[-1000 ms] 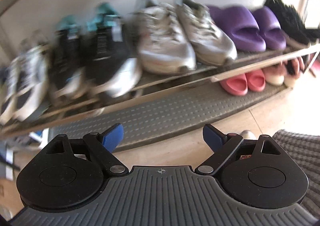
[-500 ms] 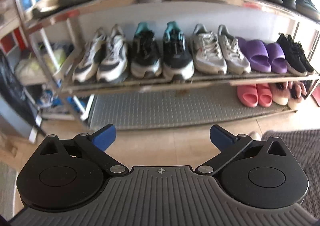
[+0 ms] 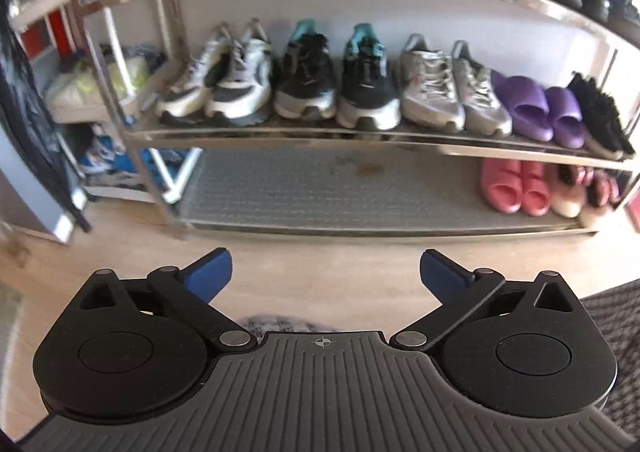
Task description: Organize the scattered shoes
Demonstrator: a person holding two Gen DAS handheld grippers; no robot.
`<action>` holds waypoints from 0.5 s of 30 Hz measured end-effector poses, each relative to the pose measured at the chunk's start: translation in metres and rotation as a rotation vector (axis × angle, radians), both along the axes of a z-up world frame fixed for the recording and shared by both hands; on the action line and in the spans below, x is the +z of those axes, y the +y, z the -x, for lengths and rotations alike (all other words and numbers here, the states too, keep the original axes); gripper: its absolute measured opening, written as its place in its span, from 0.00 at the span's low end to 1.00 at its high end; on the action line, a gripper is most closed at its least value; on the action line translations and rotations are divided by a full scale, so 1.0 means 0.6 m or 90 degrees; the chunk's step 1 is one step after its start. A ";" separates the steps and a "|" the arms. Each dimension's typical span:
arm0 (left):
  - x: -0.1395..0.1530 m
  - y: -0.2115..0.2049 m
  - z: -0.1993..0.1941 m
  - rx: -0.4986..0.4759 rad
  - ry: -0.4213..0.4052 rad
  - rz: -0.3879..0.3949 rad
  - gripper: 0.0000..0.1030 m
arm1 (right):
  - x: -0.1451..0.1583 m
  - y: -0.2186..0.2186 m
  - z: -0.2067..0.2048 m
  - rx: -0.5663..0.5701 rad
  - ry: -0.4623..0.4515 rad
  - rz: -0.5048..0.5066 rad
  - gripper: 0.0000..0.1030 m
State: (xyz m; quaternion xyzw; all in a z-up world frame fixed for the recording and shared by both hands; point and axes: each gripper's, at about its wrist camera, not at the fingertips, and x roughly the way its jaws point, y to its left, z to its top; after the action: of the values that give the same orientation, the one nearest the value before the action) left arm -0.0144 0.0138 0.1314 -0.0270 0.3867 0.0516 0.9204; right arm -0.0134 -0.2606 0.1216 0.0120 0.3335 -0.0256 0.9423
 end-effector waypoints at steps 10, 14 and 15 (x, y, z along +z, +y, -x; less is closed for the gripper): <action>-0.012 -0.033 -0.020 -0.026 0.008 -0.045 0.99 | -0.013 -0.009 -0.007 -0.027 0.012 0.035 0.98; -0.014 -0.033 -0.022 -0.031 0.010 -0.044 0.99 | -0.011 0.002 -0.011 -0.018 0.010 0.049 0.98; -0.014 -0.034 -0.021 -0.033 0.011 -0.044 0.99 | -0.010 0.004 -0.013 -0.015 0.010 0.053 0.98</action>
State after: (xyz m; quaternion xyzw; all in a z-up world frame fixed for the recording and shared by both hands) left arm -0.0016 -0.0063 0.1228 0.0153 0.3930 0.0410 0.9185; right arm -0.0053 -0.2581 0.1158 -0.0232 0.3394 -0.0504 0.9390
